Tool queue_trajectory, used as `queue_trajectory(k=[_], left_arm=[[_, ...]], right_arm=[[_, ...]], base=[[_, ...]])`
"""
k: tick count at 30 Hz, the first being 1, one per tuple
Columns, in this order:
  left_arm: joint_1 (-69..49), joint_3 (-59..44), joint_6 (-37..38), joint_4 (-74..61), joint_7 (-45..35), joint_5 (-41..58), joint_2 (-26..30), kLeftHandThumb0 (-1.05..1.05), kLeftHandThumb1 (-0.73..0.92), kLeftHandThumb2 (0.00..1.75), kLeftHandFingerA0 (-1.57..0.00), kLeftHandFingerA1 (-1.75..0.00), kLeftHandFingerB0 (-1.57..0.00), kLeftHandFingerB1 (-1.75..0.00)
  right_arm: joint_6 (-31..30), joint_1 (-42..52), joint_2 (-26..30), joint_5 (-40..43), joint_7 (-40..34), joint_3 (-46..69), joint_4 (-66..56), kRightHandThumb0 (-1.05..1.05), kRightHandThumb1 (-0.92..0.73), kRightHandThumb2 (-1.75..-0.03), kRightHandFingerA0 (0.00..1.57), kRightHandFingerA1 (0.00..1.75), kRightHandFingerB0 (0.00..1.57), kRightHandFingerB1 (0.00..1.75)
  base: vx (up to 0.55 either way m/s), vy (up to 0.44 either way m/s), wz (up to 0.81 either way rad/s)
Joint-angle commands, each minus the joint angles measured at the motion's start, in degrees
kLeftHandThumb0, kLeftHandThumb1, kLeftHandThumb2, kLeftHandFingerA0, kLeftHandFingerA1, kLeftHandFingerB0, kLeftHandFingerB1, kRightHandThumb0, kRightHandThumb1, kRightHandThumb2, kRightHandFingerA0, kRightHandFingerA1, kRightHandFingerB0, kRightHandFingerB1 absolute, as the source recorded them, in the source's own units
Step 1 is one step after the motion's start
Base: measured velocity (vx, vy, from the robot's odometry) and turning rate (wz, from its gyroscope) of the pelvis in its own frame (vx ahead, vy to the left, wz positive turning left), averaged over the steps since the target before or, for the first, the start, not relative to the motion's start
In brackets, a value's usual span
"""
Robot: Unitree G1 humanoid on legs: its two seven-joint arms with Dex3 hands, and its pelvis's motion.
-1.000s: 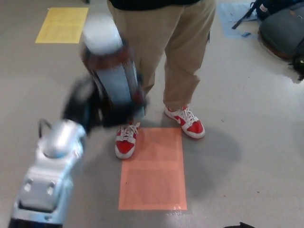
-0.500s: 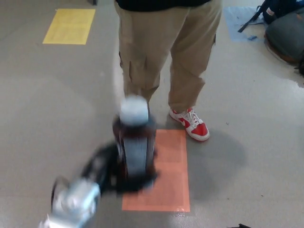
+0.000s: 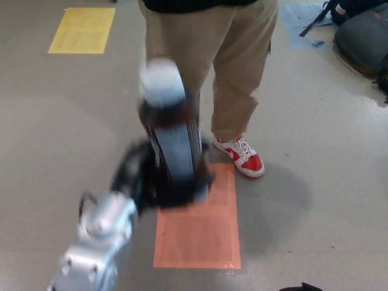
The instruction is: The robot recieved a bottle of protein shake from a person using its left hand and then shake the protein up and down 2 two times and hand it back to the person
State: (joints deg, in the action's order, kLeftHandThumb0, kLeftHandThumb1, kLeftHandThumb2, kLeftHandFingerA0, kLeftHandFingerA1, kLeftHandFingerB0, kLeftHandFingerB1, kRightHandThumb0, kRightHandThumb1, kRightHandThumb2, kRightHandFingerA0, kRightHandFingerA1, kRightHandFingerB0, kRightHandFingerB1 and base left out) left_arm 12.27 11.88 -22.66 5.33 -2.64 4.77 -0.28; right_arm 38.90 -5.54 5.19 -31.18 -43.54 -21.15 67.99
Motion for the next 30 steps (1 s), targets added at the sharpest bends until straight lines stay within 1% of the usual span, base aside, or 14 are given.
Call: queue_trajectory(k=[1, 7, 8, 9, 11, 12, 14, 18, 19, 21, 23, 28, 29, 30], left_arm=[[1.7, 1.7, 0.7, 3.7, -0.2, -4.0, 1.1, -0.13, 0.78, 0.75, -0.92, -1.35, -0.79, -1.00], [6.6, 0.4, -0.6, 2.3, -1.1, -4.1, 2.0, -0.12, 0.79, 0.72, -0.96, -1.37, -0.78, -1.02], [7.4, -0.3, -0.7, 2.3, -1.4, -3.6, 2.2, -0.12, 0.74, 0.79, -0.99, -1.35, -0.80, -1.07], [8.2, -1.2, -0.6, 2.3, -1.8, -3.0, 2.3, -0.12, 0.74, 0.79, -0.99, -1.35, -0.80, -1.07], [9.8, -2.1, -0.9, 2.7, -1.4, -3.1, 2.2, -0.10, 0.70, 0.87, -1.01, -1.31, -0.81, -1.06], [10.4, -2.5, -1.1, 2.9, -1.3, -3.1, 2.2, -0.10, 0.70, 0.87, -1.01, -1.31, -0.81, -1.06], [12.4, -3.1, -0.7, 3.6, -1.5, -3.2, 2.4, -0.09, 0.76, 0.81, -0.96, -1.35, -0.76, -1.09], [17.5, -5.8, -1.8, 5.1, -2.4, -1.7, 2.9, -0.09, 0.77, 0.83, -0.96, -1.37, -0.76, -1.12], [19.3, -6.8, -2.1, 6.0, -2.7, -1.0, 3.0, -0.11, 0.78, 0.83, -0.92, -1.42, -0.74, -1.15], [23.3, -8.9, -2.4, 8.2, -3.5, 0.3, 3.2, -0.12, 0.79, 0.83, -0.90, -1.42, -0.74, -1.16], [27.4, -9.8, -3.7, 10.0, -3.2, -0.3, 3.6, -0.13, 0.76, 0.83, -0.93, -1.38, -0.76, -1.11], [31.7, -11.6, -4.8, 13.1, -2.5, -0.5, 3.5, -0.08, 0.75, 0.84, -0.92, -1.37, -0.76, -1.09], [32.5, -11.9, -5.1, 13.7, -2.3, -0.5, 3.4, -0.08, 0.77, 0.79, -0.91, -1.37, -0.73, -1.11], [33.1, -12.1, -5.2, 14.2, -2.1, -0.6, 3.3, -0.08, 0.77, 0.79, -0.91, -1.37, -0.73, -1.11]], right_arm=[[0.5, -0.5, 1.7, 0.4, 0.9, 0.6, -0.1, -0.17, -0.73, -0.62, 0.89, 0.48, 0.75, 0.46], [0.3, -0.9, 1.6, 0.9, 2.2, 1.1, -0.3, -0.17, -0.72, -0.61, 0.89, 0.48, 0.75, 0.45], [0.4, -0.8, 1.5, 1.1, 2.7, 1.2, -0.4, -0.16, -0.71, -0.62, 0.88, 0.48, 0.74, 0.45], [0.5, -0.8, 1.3, 1.3, 3.0, 1.3, -0.4, -0.16, -0.71, -0.62, 0.88, 0.48, 0.74, 0.45], [0.6, -0.8, 1.1, 1.4, 3.3, 1.5, -0.4, -0.14, -0.72, -0.62, 0.88, 0.48, 0.74, 0.45], [0.5, -0.8, 1.1, 1.2, 3.3, 1.5, -0.5, -0.14, -0.72, -0.62, 0.88, 0.48, 0.74, 0.45], [0.6, -0.8, 1.2, 1.2, 3.4, 1.6, -0.5, -0.14, -0.71, -0.62, 0.88, 0.48, 0.75, 0.46], [0.2, -1.0, 1.2, 0.9, 3.2, 1.6, -0.5, -0.14, -0.71, -0.61, 0.88, 0.48, 0.74, 0.45], [0.3, -1.0, 1.2, 1.0, 3.5, 1.7, -0.5, -0.13, -0.72, -0.62, 0.88, 0.48, 0.74, 0.45], [0.6, -1.1, 1.2, 1.2, 3.7, 1.9, -0.4, -0.13, -0.71, -0.61, 0.89, 0.49, 0.74, 0.45], [0.9, -1.1, 1.2, 1.4, 4.0, 2.0, -0.3, -0.12, -0.71, -0.61, 0.89, 0.49, 0.74, 0.46], [0.8, -1.3, 1.2, 1.1, 4.0, 1.9, -0.2, -0.11, -0.71, -0.61, 0.88, 0.49, 0.74, 0.46], [0.9, -1.3, 1.2, 1.1, 4.0, 1.9, -0.3, -0.11, -0.71, -0.61, 0.89, 0.49, 0.74, 0.46], [0.9, -1.2, 1.3, 1.1, 4.0, 1.9, -0.4, -0.11, -0.71, -0.61, 0.89, 0.49, 0.74, 0.46]], base=[[0.00, 0.000, 0.00], [0.00, 0.000, 0.00], [0.00, 0.000, 0.00], [0.00, 0.000, 0.00], [0.00, 0.000, 0.00], [0.00, 0.000, 0.00], [0.00, 0.000, 0.00], [0.00, 0.000, 0.00], [0.00, 0.000, 0.00], [0.00, 0.000, 0.00], [0.00, 0.000, 0.00], [0.00, 0.000, 0.00], [0.00, 0.000, 0.00], [0.00, 0.000, 0.00]])
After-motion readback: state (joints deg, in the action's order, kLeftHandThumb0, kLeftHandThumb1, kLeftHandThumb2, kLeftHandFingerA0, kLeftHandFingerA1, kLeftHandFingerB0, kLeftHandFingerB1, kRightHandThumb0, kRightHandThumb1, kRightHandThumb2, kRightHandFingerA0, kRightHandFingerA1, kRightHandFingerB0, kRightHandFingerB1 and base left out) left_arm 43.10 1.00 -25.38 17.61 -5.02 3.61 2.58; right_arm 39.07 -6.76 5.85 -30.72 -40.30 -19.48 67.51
